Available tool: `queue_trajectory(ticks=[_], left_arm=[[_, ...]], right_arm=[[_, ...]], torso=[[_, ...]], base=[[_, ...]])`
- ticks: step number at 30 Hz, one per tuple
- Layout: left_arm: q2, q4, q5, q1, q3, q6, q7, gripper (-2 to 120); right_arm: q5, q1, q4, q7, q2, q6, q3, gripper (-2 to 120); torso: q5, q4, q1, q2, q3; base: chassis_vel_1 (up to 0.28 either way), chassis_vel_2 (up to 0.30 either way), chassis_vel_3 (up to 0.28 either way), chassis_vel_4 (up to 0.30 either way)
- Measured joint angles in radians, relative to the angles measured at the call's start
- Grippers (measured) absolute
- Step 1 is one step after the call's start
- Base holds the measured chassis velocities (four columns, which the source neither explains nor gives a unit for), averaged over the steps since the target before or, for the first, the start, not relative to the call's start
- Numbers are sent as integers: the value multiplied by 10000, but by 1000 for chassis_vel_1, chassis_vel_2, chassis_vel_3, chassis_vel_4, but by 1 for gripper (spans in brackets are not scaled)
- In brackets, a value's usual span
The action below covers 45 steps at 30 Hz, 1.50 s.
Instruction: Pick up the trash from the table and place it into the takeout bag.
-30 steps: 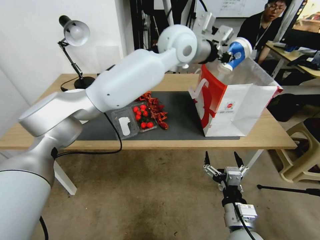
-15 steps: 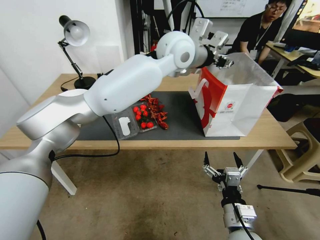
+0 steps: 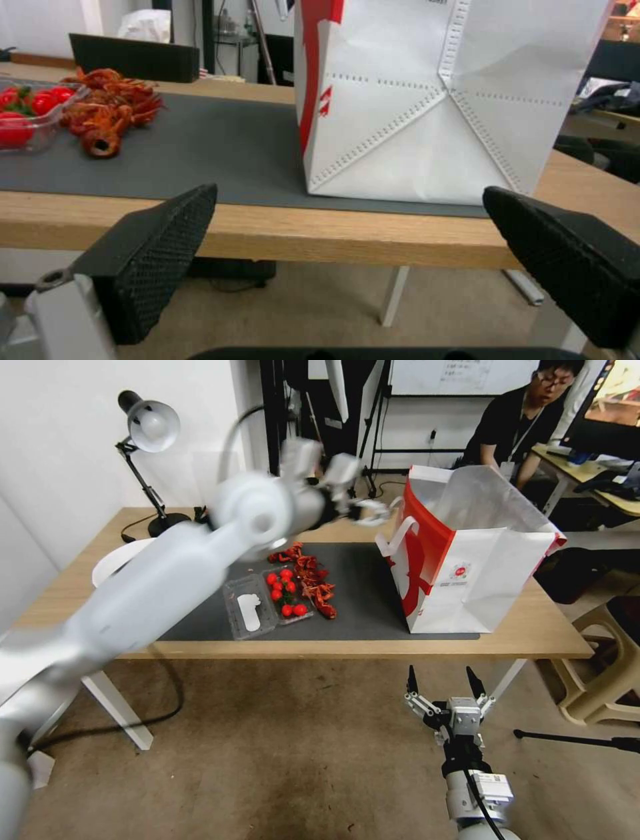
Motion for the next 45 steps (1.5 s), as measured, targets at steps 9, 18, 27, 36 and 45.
queue_trajectory(ticks=[9,18,27,36,45], left_arm=[[959,-1877,2034,4946,-2918,-573,181,100],[594,-2073,4350,6622,-3719,-1736,-188,100],[159,-2471,5890,9710,-5623,-3056,138,100],[-925,-2971,7280,12905,-7266,-4513,265,100],[-1866,-2595,8512,14536,-7413,-6553,697,100]], right_arm=[[-1,15,93,-7,-69,-21,-52,100],[-408,-482,338,-9,424,113,126,100],[-586,-537,394,-48,708,120,68,100],[-585,-490,364,-110,620,98,35,100],[-433,-381,192,-497,456,487,113,100]], torso=[[4,5,-1,-2,-1],[3,-8,0,-1,0],[1,-3,1,-1,1],[4,-6,1,0,0],[3,-5,1,-1,1]], base=[[0,0,0,0],[0,0,0,0],[0,0,0,0],[0,0,0,0],[0,0,0,0]])
